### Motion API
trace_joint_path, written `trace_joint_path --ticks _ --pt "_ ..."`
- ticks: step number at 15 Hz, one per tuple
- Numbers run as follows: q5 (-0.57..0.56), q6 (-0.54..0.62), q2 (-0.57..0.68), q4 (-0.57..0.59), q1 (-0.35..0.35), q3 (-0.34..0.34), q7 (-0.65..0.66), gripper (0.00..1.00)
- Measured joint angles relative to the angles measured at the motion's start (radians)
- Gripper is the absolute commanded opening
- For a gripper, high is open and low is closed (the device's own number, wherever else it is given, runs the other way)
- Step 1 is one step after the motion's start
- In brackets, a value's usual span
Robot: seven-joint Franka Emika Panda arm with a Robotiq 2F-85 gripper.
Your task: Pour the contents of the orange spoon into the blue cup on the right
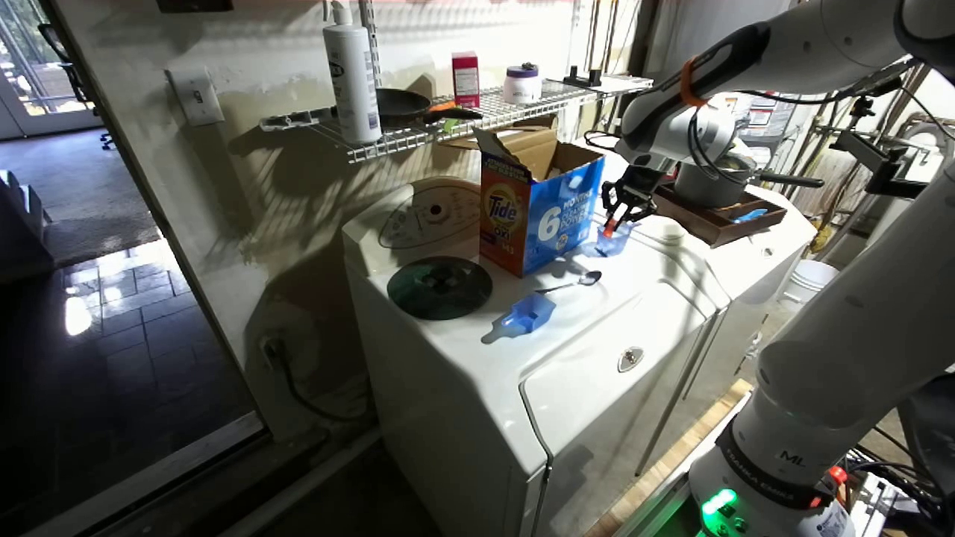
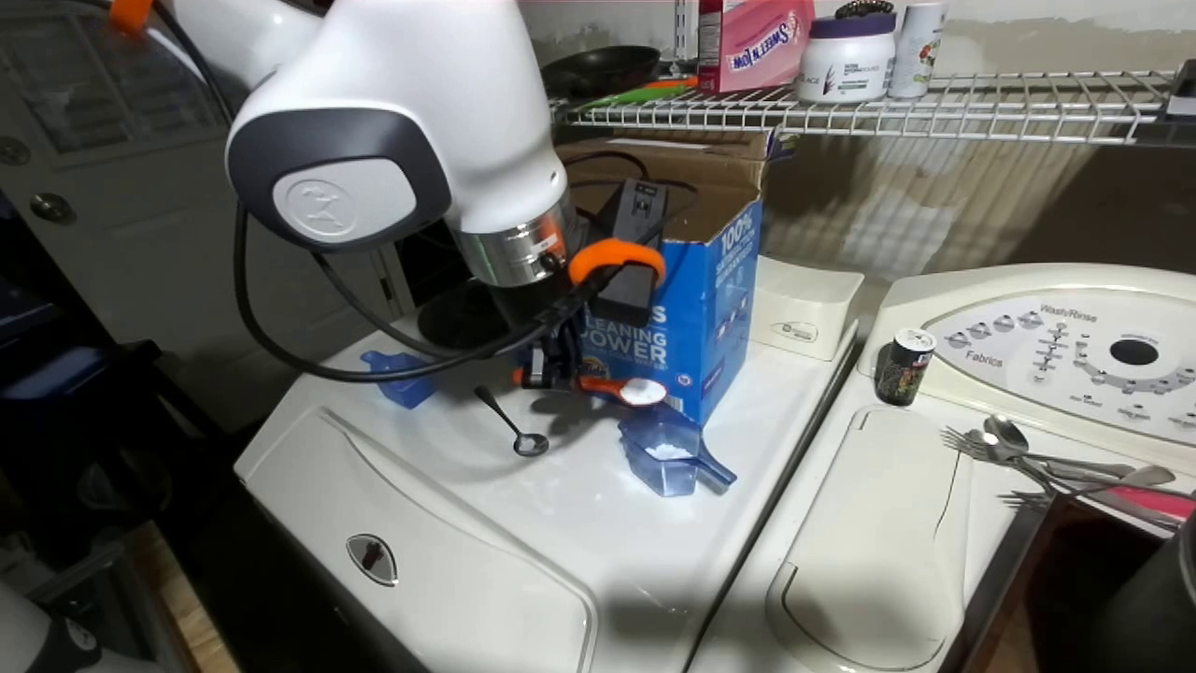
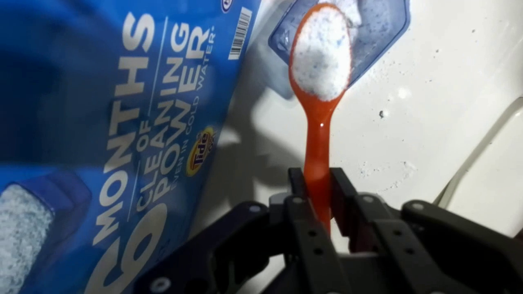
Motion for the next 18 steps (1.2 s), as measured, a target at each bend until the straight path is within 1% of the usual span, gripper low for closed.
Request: trace_joint_path --ticks 8,18 --pt "0.038 -0.052 0.02 0.044 0.016 -0.03 0.0 0.05" --pt "0.082 -0.126 0.021 0.082 0.066 -0.088 0.0 0.05"
